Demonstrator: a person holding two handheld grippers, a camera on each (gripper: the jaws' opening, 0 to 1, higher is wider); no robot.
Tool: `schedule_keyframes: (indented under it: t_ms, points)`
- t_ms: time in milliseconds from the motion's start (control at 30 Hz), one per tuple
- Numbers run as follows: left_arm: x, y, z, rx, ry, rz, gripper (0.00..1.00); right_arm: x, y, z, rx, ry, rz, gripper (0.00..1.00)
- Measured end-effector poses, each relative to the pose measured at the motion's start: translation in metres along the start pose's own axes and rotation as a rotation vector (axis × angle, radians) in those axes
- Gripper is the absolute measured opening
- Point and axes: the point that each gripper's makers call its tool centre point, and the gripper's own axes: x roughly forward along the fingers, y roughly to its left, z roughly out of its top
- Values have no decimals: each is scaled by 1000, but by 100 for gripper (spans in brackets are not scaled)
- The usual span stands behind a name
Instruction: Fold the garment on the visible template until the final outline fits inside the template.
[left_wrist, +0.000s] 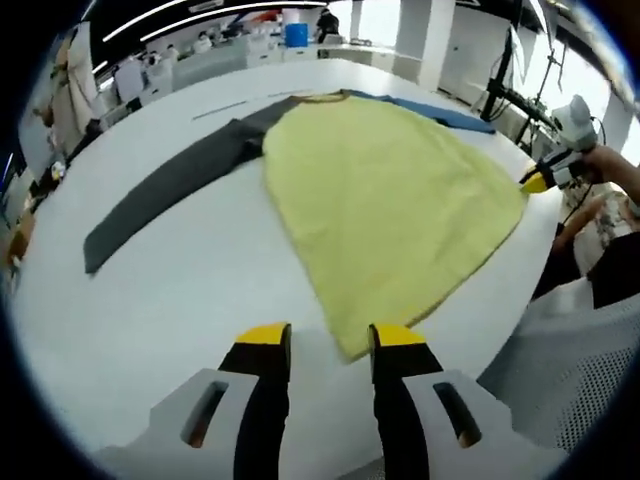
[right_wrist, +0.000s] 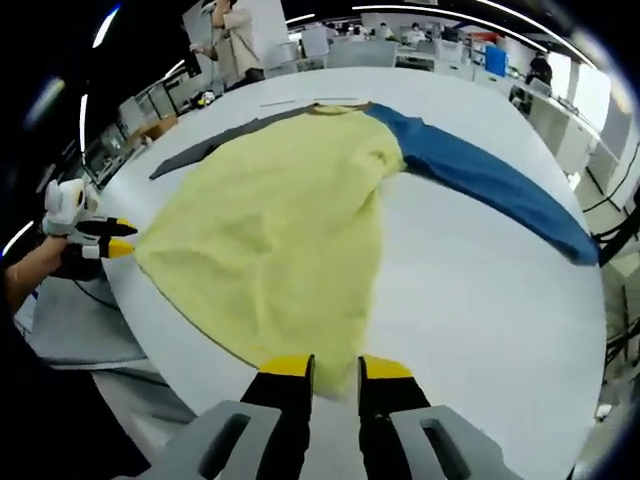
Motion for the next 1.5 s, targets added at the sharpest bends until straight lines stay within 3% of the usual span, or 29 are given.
schedule_keyframes:
  t_ms: [333, 700, 1233, 1500]
  points:
    - [4, -10, -2, -102, -5, -38, 17, 2, -5, -5, 73, 0, -4, 3]
    - [7, -17, 2, -93, -24, -60, 1, -5, -3, -12, 89, 6, -25, 0]
    - [0, -23, -6, -102, 14, -56, 0, -6, -3, -19, 58, 35, -47, 0]
    - [-3, -17, -10, -129, 18, -32, 0, -6, 2, -20, 65, 40, -16, 0]
